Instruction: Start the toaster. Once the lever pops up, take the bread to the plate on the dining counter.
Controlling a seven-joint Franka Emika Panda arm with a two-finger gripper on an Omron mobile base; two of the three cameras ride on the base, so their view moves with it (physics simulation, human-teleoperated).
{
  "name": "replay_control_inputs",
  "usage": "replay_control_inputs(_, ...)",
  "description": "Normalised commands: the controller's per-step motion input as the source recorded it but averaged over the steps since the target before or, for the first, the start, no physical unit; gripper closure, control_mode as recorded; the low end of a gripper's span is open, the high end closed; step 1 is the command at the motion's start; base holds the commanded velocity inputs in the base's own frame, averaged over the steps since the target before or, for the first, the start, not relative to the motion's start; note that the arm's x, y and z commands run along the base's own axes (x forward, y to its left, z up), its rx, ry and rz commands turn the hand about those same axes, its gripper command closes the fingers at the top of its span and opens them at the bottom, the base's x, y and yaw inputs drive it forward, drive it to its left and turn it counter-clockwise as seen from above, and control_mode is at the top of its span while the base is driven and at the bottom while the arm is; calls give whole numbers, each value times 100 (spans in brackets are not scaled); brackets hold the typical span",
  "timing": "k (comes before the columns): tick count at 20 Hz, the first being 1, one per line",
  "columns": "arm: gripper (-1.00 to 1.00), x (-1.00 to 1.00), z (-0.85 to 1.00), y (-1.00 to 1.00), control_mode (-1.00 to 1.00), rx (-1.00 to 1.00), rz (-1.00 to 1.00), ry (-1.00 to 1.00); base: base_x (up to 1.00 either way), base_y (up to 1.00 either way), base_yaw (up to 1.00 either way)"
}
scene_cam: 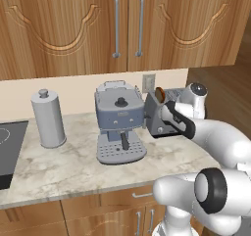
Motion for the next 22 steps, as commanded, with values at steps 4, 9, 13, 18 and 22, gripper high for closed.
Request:
replay_control_inputs(4, -100, 4, 0, 0, -100, 0, 0, 0, 0, 0, 0)
replay_control_inputs(9, -100, 9, -1, 0, -100, 0, 0, 0, 0, 0, 0)
replay_control_inputs(13, -100, 16, -8, 0, -100, 0, 0, 0, 0, 0, 0)
replay_control_inputs(18, -100, 15, -17, 0, -100, 0, 0, 0, 0, 0, 0)
replay_control_inputs(22, -100, 8, -16, 0, -100, 0, 0, 0, 0, 0, 0)
